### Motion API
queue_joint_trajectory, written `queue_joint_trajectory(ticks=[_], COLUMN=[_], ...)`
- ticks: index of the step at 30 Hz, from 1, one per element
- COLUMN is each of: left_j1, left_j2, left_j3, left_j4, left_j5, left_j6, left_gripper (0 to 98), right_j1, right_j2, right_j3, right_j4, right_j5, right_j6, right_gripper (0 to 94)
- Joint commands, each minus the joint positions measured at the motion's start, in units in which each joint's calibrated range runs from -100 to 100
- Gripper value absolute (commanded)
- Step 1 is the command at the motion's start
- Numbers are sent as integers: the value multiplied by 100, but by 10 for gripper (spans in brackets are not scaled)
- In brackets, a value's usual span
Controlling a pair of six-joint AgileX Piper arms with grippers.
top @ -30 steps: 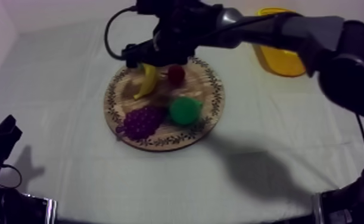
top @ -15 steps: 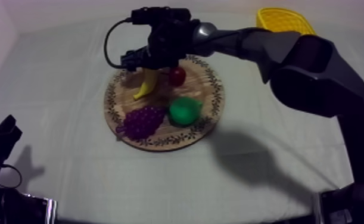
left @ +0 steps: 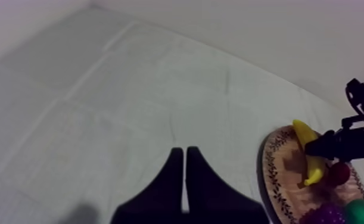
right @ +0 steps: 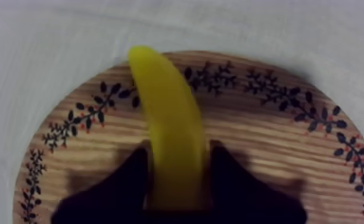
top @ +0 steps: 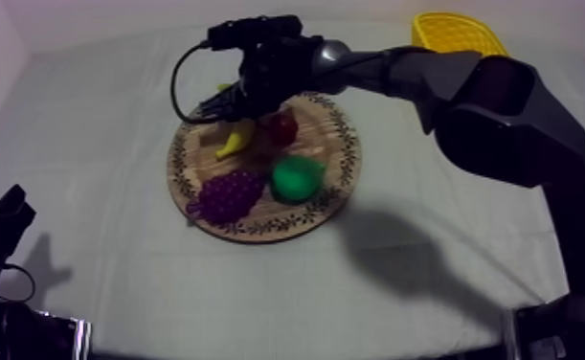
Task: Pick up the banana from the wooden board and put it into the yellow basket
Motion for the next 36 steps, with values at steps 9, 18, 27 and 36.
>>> queue_joint_trajectory(ticks=[9, 18, 27, 36], left_j1=[-1, -1, -1, -1], left_j2=[-5, -5, -5, -5], left_j3=[-1, -1, -1, -1], left_j4=[-3, -3, -3, -3], left_j5=[0, 0, 0, 0], left_j6=[1, 0, 1, 1], left_gripper=[1, 1, 1, 1], right_j1=[-88, 176, 1019, 1911], right_j2=[-514, -1382, -2501, -3428], right_j3=[461, 755, 1302, 2456], right_j4=[-2, -72, -347, -602], right_j5=[35, 200, 203, -127], right_j6=[3, 150, 579, 1042], right_gripper=[211, 207, 208, 208])
